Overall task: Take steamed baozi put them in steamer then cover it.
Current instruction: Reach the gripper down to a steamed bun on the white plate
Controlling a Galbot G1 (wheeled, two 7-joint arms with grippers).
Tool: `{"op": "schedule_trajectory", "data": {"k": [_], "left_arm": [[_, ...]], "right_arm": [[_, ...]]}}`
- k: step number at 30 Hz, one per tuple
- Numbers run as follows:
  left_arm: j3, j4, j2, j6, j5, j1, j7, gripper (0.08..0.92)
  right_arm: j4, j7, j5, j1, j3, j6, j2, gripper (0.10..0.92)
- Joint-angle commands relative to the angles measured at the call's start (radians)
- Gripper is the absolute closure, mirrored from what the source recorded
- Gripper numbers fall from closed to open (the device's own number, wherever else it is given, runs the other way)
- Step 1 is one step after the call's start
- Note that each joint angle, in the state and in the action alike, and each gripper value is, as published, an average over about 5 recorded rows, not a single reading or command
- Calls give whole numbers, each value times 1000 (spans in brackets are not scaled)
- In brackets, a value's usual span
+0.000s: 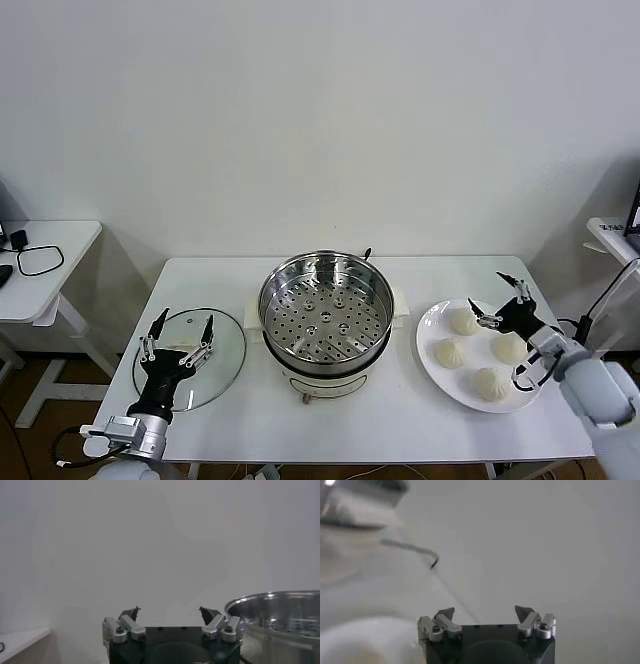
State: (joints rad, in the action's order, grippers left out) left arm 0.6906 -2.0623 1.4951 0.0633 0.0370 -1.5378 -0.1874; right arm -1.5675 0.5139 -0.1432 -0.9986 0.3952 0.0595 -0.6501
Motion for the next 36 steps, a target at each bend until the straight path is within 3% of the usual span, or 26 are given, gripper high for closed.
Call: {"op": "schedule_trajectory", "data": {"k": [1, 5, 12, 19, 36], "left_arm": [[-18, -13, 3, -4, -2, -1, 3, 177], [-13, -18, 5, -6, -2, -3, 4, 177], [-7, -19, 12, -8, -3, -1, 6, 177], [4, -22, 21, -9, -4, -3, 6, 177], [6, -18, 28, -8, -4, -1, 6, 177]], "right_arm": [[239, 473, -155, 510, -476, -9, 204, 203], [342, 601, -171, 748, -689, -34, 154, 203], [488, 673, -178, 952, -902, -56, 13, 203], [594, 690, -212, 983, -946, -72, -95, 203], [661, 664, -272, 911, -898, -78, -192, 203]]}}
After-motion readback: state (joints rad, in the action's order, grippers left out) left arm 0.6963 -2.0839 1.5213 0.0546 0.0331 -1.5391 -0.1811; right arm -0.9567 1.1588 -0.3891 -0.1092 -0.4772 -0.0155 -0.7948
